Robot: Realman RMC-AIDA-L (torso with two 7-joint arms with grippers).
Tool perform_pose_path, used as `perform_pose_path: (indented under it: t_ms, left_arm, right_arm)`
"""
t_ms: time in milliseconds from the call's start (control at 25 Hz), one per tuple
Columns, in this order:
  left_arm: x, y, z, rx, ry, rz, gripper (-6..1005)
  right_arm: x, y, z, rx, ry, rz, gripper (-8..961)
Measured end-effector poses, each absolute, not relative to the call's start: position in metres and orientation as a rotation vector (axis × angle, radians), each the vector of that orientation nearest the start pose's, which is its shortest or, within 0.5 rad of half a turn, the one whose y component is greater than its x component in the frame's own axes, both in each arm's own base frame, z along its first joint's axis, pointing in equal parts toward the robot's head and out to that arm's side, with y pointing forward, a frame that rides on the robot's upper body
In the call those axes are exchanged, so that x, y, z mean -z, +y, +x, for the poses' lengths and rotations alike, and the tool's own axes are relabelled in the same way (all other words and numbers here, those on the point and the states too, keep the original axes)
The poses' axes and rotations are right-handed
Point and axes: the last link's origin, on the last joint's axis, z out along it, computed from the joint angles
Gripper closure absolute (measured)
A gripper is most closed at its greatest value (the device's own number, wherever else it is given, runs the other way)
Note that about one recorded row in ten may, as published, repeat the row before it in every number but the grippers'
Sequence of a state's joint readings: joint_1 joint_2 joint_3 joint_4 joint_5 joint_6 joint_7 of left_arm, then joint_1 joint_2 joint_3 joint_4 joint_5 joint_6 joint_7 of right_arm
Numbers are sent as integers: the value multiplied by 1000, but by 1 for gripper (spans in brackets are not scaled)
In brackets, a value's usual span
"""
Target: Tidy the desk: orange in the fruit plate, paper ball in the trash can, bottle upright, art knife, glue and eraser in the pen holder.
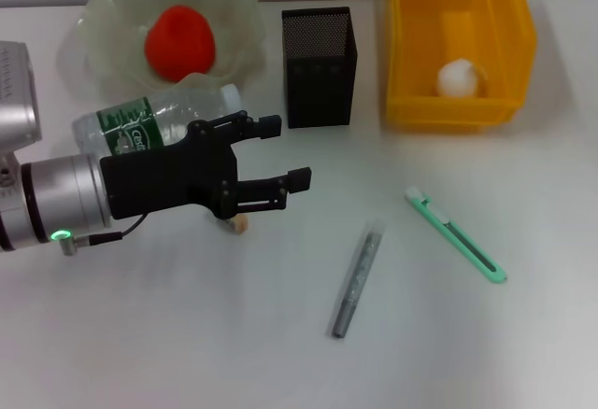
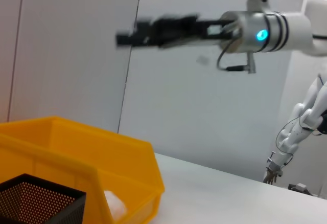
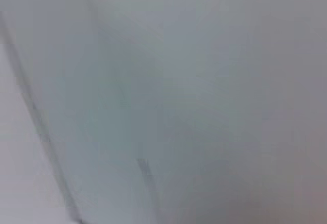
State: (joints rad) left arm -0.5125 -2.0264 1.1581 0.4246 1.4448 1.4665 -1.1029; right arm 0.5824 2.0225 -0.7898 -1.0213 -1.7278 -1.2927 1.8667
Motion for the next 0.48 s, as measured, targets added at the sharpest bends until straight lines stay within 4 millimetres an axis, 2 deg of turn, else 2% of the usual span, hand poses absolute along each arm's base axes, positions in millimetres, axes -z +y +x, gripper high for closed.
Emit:
perform_pose_path:
  t_ms: [120,200,320,480]
  left_arm:
    - [36,318,-245,929,-433,-2727,159]
    - [36,318,-245,929,-433,-2727,159]
    - [36,317,-244,931,-433,-2727,159]
    - [36,318,-245,927,-435,-2731,159]
  right_arm:
    - [-110,385,207,-1117,626,-2373,123]
    - [-108,370,221,-1203,609,-2416,122]
    - [-97,349,240,-1230,593,-2492,122]
    - [-76,324,257,-1143,571,-2612,123]
